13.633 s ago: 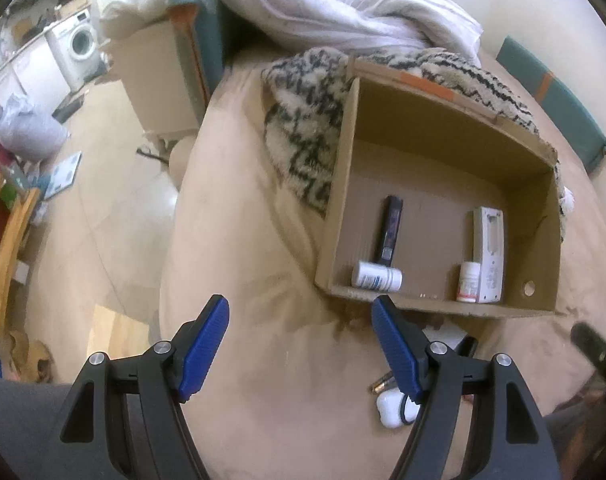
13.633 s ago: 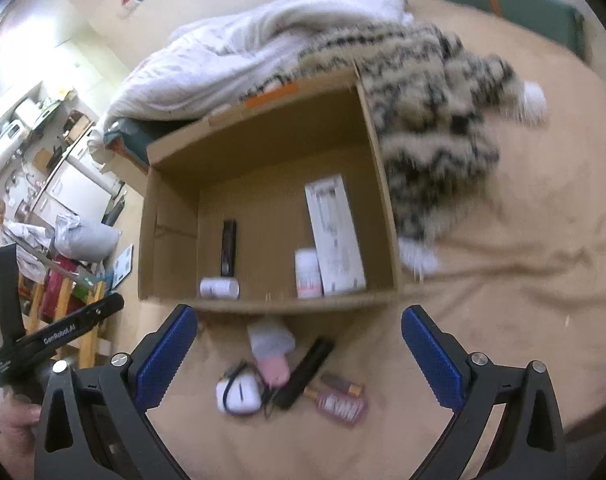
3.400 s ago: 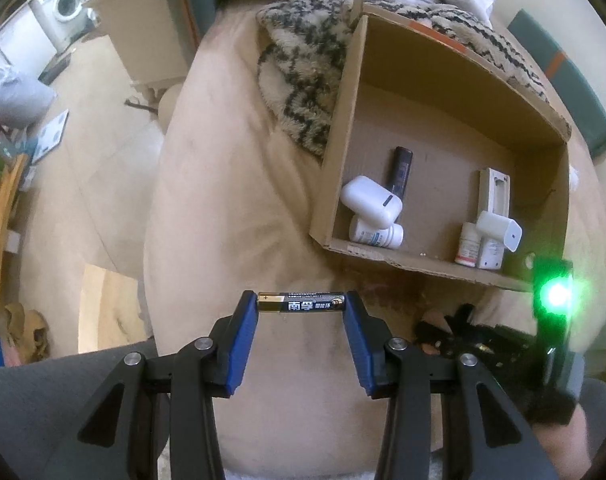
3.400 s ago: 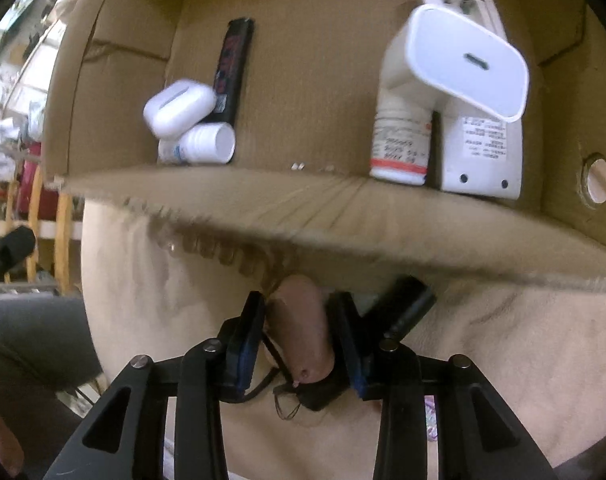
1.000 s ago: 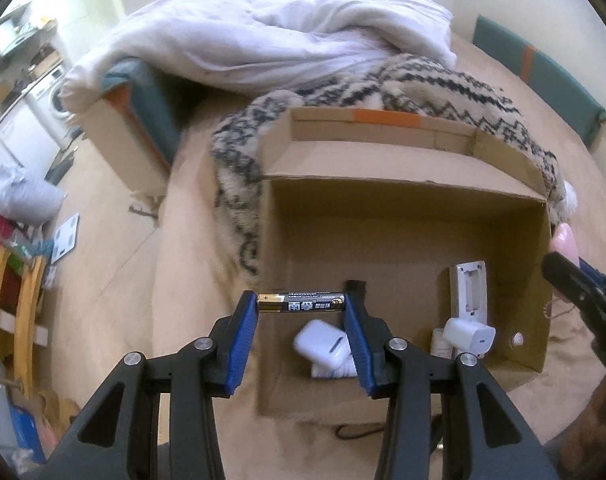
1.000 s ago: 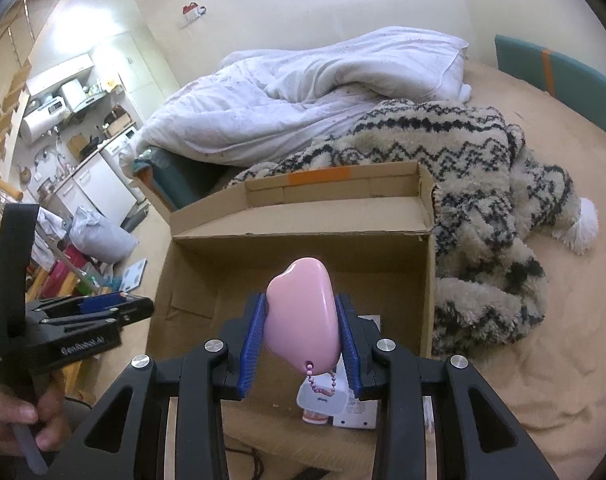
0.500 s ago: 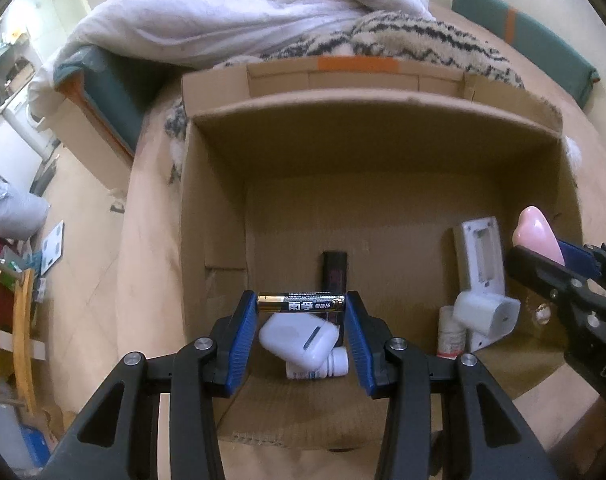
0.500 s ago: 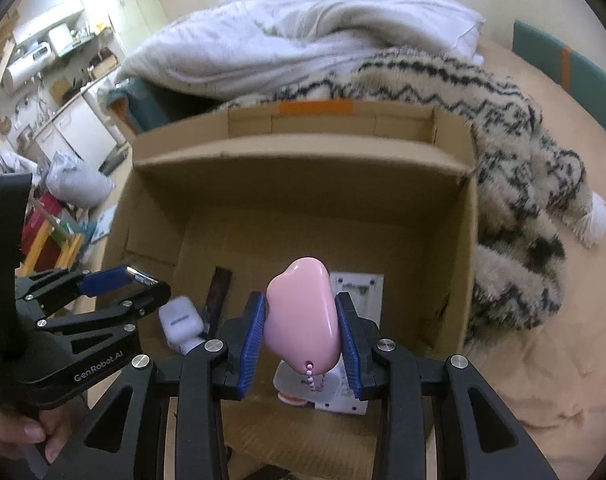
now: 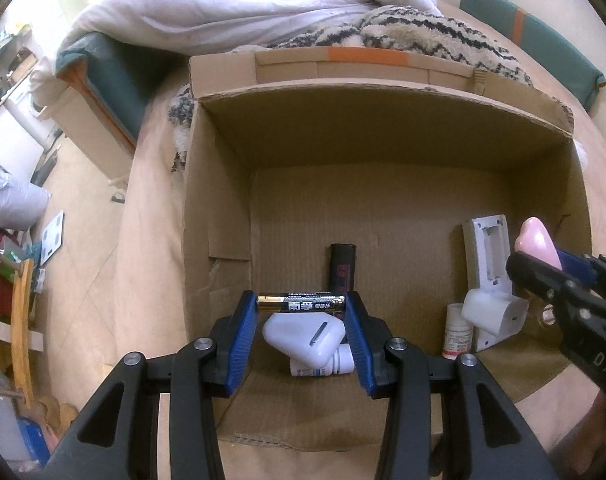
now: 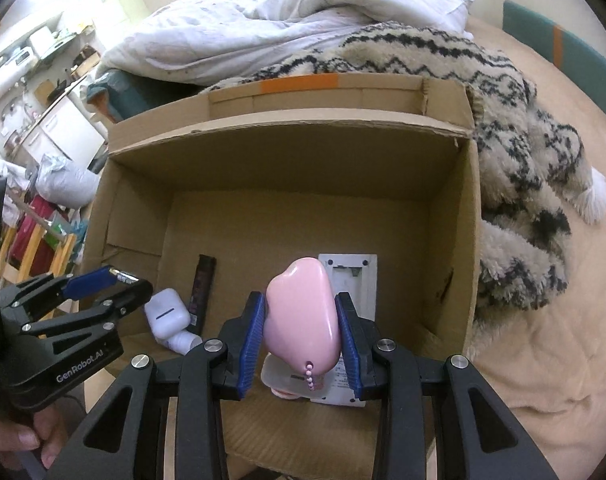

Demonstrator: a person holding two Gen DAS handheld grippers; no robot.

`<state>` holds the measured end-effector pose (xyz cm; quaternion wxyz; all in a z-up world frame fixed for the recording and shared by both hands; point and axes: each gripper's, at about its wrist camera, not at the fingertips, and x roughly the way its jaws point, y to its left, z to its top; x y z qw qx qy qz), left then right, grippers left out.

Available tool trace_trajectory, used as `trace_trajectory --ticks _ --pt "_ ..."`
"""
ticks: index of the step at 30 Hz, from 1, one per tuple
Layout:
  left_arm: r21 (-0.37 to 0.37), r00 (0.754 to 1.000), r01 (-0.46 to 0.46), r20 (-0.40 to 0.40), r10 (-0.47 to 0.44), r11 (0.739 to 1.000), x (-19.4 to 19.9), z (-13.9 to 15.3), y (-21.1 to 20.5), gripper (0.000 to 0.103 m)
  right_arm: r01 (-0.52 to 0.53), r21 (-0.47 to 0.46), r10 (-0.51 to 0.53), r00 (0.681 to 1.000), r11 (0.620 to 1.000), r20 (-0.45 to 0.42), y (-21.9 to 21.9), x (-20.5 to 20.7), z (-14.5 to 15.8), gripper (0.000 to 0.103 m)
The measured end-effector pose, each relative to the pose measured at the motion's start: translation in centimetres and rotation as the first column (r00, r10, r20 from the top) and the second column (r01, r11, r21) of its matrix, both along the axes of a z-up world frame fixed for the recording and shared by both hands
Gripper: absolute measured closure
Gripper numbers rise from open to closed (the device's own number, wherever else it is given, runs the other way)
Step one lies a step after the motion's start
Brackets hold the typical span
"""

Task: Organize rigid objects
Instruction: 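Carry the battery and pink heart case into the box and open both tools, then withdraw both open tools from the box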

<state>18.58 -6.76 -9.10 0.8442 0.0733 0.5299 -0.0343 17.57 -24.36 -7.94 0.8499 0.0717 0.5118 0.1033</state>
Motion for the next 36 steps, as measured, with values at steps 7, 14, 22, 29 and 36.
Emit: trace_trajectory --ticks 7,14,22,29,36 --pt "0.004 1.000 0.003 -0.004 -0.003 1.000 0.3 -0.3 0.1 0.063 0.000 -0.032 0.000 1.000 0.999 -0.002 0.1 0.0 -0.3 0.066" --pt "0.009 1.000 0.016 -0.009 -0.016 1.000 0.4 -0.4 -0.2 0.063 0.007 -0.013 -0.007 1.000 1.000 0.011 -0.1 0.0 0.1 0.066" --pt "-0.011 0.999 0.029 0.028 -0.029 1.000 0.1 0.6 -0.8 0.037 0.029 0.052 -0.032 0.997 0.998 0.064 -0.7 -0.1 1.3 0.026" --pt "-0.010 0.999 0.042 0.024 -0.042 0.999 0.1 0.8 -0.8 0.037 0.043 0.089 -0.055 0.990 0.995 0.132 -1.1 -0.2 2.8 0.000" --pt "-0.041 0.999 0.019 0.039 -0.017 0.999 -0.1 2.3 0.2 0.037 0.040 0.086 -0.052 0.988 0.996 0.148 -1.1 -0.8 3.4 0.000"
